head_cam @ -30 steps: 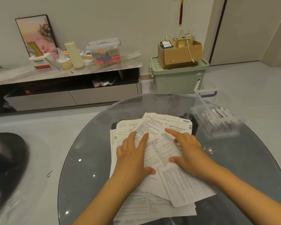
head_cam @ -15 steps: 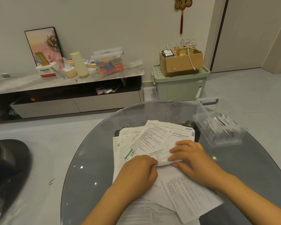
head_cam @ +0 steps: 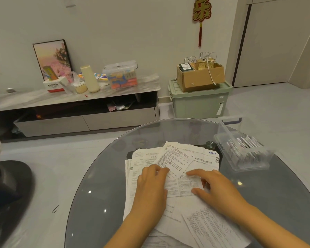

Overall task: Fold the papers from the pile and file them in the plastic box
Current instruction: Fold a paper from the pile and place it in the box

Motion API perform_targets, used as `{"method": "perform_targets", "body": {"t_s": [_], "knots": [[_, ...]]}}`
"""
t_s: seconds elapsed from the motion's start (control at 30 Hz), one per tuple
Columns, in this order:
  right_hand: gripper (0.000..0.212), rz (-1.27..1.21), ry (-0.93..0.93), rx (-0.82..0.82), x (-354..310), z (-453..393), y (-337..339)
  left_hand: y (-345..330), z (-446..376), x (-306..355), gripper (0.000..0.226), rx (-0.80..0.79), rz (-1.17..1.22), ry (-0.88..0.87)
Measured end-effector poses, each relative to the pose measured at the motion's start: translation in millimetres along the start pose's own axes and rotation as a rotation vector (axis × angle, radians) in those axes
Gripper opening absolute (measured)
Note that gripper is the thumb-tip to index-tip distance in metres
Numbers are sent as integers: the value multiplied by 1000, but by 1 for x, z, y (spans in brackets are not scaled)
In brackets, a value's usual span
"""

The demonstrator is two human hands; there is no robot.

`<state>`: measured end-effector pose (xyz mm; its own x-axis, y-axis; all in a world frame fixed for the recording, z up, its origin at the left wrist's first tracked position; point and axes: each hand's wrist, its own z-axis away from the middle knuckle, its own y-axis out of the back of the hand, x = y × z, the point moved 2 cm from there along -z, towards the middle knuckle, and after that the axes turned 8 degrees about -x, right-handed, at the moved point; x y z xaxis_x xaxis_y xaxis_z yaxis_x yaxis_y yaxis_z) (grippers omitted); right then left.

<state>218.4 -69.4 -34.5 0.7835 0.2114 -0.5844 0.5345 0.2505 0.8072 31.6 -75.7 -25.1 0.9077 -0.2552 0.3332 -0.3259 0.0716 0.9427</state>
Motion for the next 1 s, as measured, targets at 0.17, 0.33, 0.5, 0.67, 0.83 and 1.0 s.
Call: {"method": "perform_targets", "body": {"t_s": [0.17, 0.33, 0.5, 0.67, 0.83, 1.0], "knots": [[38, 23, -28, -74, 5, -3, 1, -8, -2, 9, 29, -49, 22, -93], [28, -183, 2, -21, 3, -3, 11, -11, 1, 10, 44, -34, 91, -92], [29, -511, 89, 39, -7, 6, 18, -9, 6, 19, 75, -100, 161, -70], [35, -492, 236, 62, -20, 12, 16, -4, 10, 24, 63, -82, 253, -24], [48, -511, 271, 39, -24, 15, 11, 0, 6, 21, 62, -26, 462, 73], [35, -377, 256, -8, -19, 9, 3, -4, 1, 8, 65, -44, 415, 87]]}}
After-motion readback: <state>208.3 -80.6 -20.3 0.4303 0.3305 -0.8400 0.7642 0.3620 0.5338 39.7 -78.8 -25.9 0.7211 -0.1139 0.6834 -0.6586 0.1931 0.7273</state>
